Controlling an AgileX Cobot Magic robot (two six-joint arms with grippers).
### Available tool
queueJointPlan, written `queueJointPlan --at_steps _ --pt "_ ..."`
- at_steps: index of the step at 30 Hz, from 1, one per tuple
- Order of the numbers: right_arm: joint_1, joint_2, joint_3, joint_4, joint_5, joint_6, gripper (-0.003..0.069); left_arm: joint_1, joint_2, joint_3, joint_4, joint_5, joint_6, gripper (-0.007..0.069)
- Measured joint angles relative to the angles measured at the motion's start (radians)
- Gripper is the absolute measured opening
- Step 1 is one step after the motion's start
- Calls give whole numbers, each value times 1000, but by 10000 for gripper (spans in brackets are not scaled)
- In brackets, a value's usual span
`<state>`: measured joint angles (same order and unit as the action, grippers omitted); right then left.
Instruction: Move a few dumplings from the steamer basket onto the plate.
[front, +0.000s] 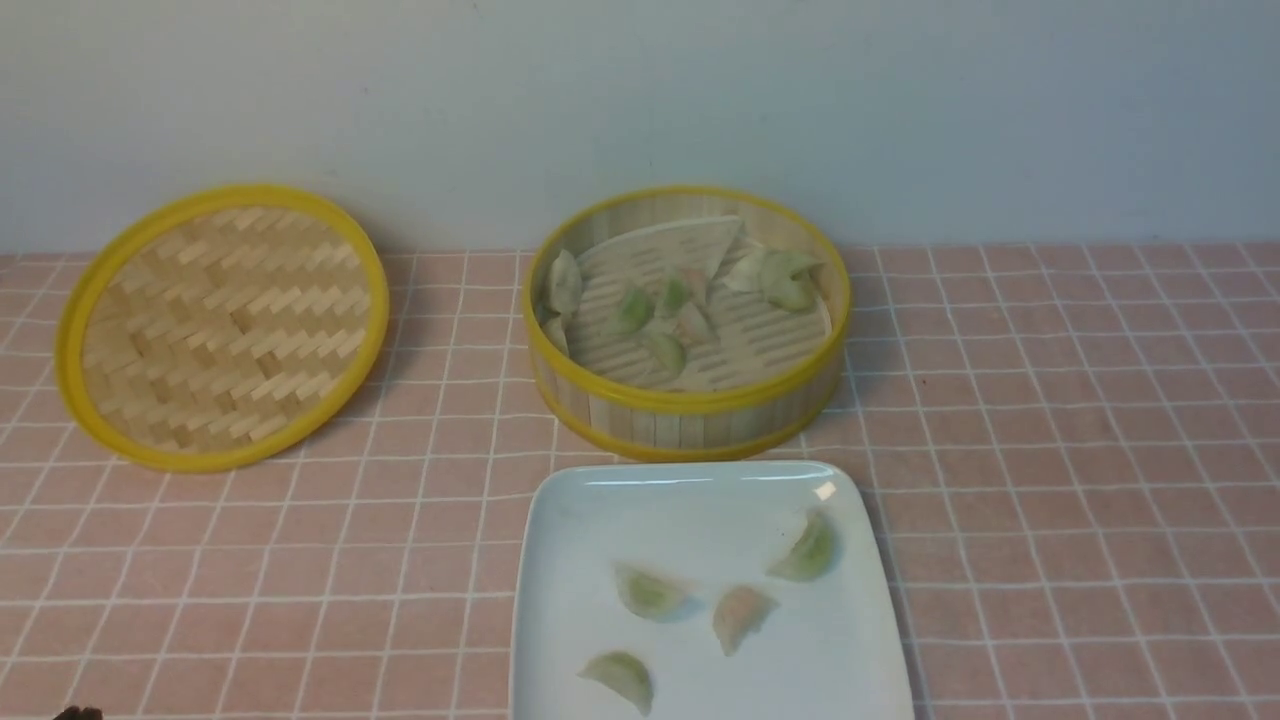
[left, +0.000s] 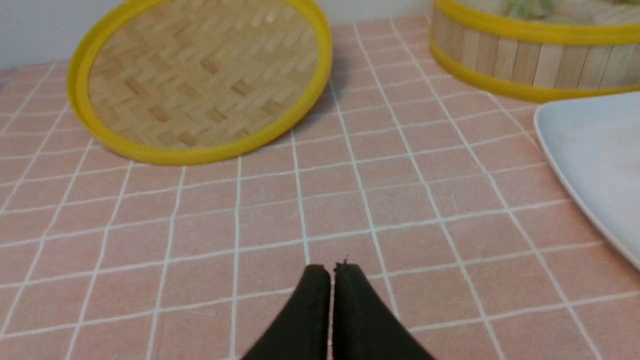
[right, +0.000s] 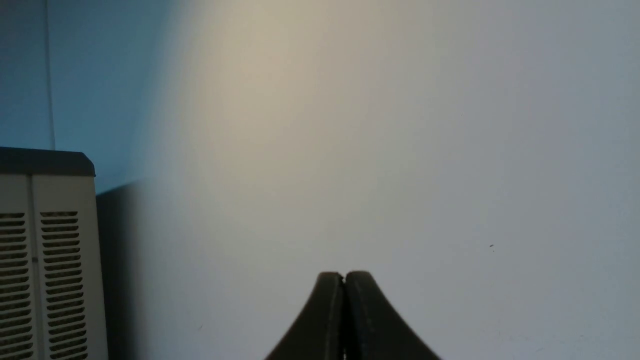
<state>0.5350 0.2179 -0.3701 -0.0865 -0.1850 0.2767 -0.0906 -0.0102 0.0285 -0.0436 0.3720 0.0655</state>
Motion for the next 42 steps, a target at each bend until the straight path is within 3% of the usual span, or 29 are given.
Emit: queueJointPlan --at_steps 28,33,38,42 --pt "-1 -4 0 0 21 -9 -15 0 0 0 -2 3 9 -6" --pt "-129 -53 0 0 232 -31 -15 0 0 0 -2 4 10 -6" --pt "-370 -65 44 0 607 -19 -15 0 0 0 -2 5 10 -6" --pt "-439 -99 152 -12 659 -17 -15 0 0 0 -2 5 10 -6"
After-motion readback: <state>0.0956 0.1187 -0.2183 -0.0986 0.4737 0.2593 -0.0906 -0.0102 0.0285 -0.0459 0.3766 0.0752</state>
